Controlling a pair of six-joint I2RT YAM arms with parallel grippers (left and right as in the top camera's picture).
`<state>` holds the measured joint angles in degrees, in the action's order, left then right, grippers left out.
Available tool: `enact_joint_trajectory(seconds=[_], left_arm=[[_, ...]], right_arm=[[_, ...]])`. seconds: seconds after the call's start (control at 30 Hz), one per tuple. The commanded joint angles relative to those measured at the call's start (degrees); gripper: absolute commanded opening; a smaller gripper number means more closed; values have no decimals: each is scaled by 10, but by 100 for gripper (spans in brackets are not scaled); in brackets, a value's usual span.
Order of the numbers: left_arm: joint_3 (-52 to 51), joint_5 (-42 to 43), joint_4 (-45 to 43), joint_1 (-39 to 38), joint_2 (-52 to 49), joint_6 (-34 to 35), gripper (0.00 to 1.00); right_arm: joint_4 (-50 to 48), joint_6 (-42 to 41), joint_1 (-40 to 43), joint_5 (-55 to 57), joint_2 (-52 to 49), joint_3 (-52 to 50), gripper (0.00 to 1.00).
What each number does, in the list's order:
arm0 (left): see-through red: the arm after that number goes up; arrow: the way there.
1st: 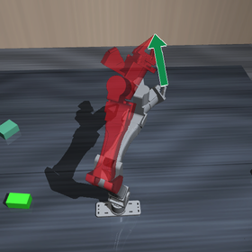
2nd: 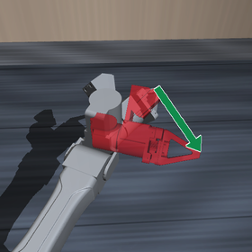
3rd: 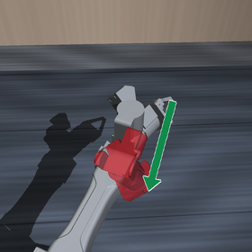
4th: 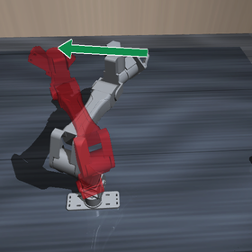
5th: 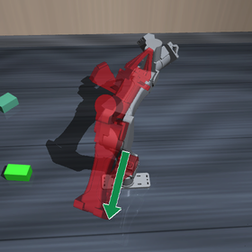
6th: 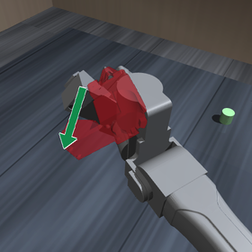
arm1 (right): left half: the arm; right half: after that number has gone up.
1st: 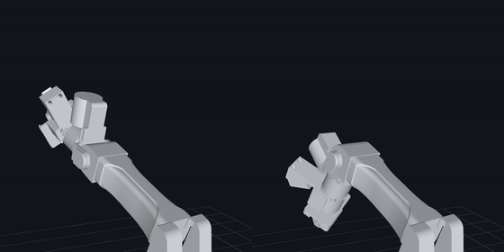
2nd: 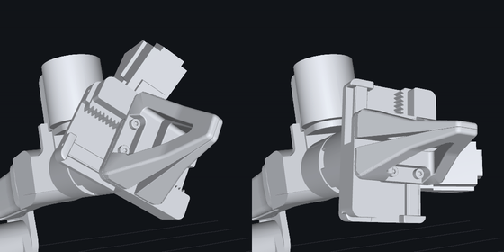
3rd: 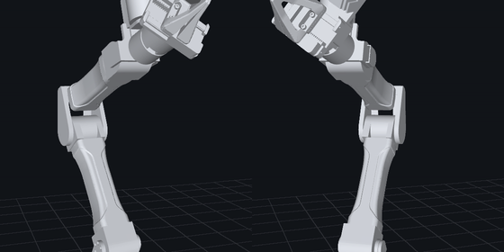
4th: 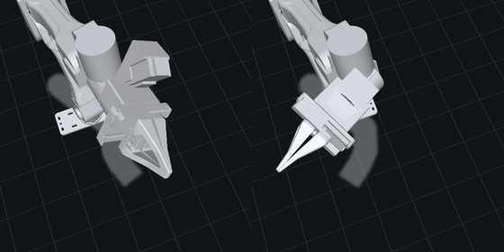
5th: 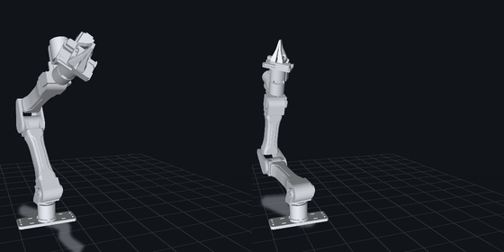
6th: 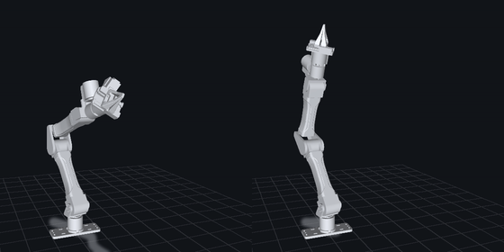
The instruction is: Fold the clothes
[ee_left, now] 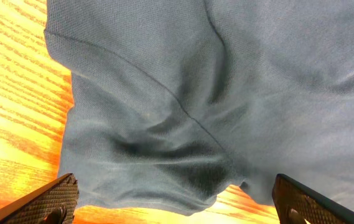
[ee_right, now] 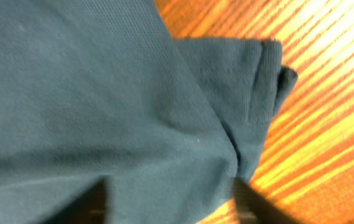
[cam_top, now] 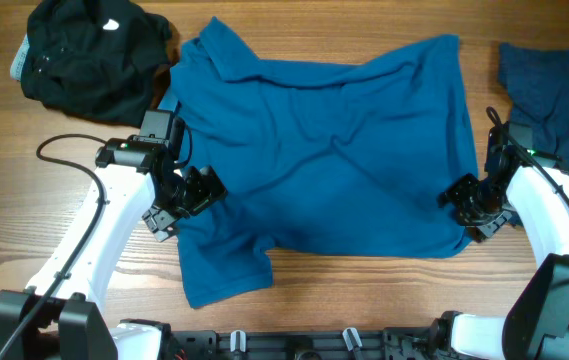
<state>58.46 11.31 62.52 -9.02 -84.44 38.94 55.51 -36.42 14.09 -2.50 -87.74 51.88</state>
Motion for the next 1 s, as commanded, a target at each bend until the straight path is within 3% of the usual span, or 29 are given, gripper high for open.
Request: enact_joint_trajectory(seconds=[0.0, 0.23, 0.5, 0.63, 0.97], left_arm=[[-3, -9, 3, 2, 5, 5, 100], [-3, -9, 13, 2, 5, 5, 100], [-3, -9, 17, 2, 5, 5, 100], [-3, -9, 16, 2, 5, 5, 100], [-3, -9, 12, 2, 5, 5, 100]], right_arm=[[-10, -13, 2, 8, 8, -2, 4], [5, -46, 14, 41, 64, -3, 4], [0, -12, 95, 38, 76, -38, 5], [-47, 44, 132, -18, 76, -81, 5], [-81, 95, 139, -51, 74, -100, 5]])
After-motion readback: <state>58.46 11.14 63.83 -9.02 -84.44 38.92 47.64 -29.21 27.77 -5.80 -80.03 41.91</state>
